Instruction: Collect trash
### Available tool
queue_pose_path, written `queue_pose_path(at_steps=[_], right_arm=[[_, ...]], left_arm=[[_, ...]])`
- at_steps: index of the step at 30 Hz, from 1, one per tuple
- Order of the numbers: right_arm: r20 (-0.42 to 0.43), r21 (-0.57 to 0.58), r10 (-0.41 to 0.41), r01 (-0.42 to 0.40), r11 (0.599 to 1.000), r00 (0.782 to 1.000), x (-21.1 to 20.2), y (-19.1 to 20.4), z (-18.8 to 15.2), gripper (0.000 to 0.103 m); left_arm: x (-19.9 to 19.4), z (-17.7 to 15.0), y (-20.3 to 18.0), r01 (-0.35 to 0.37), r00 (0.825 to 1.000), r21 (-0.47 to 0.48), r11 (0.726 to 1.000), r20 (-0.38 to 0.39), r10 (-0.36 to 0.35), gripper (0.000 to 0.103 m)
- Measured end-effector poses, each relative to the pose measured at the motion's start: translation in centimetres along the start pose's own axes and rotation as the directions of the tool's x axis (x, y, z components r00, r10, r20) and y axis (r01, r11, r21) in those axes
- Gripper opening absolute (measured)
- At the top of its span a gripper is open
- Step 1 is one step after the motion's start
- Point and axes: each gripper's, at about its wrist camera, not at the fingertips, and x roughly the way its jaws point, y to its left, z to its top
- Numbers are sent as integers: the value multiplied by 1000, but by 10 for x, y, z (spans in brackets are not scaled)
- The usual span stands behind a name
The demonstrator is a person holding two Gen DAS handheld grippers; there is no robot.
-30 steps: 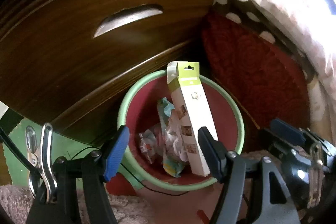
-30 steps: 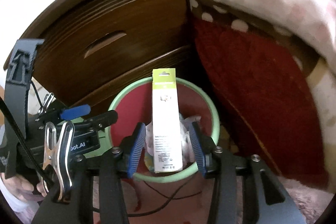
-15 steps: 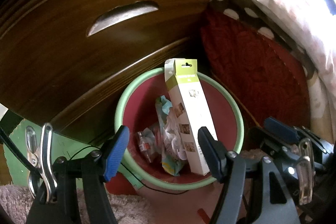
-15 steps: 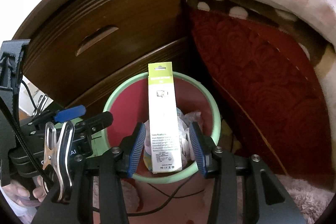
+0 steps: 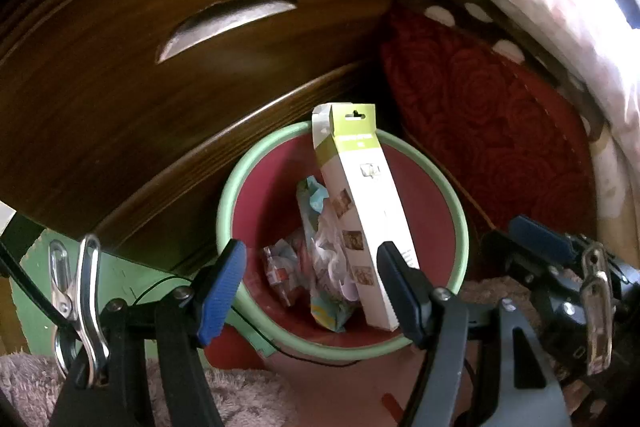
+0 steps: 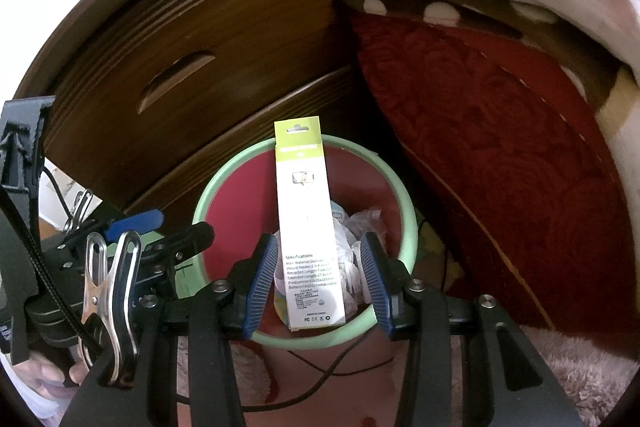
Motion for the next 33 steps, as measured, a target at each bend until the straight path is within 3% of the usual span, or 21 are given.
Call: queue_pose_path(at_steps=[33], right_arm=[[-2, 33, -9, 9, 999, 1000, 2, -5, 1, 44]], left_arm=[[5, -2, 2, -54, 998, -3, 999, -13, 54, 71]])
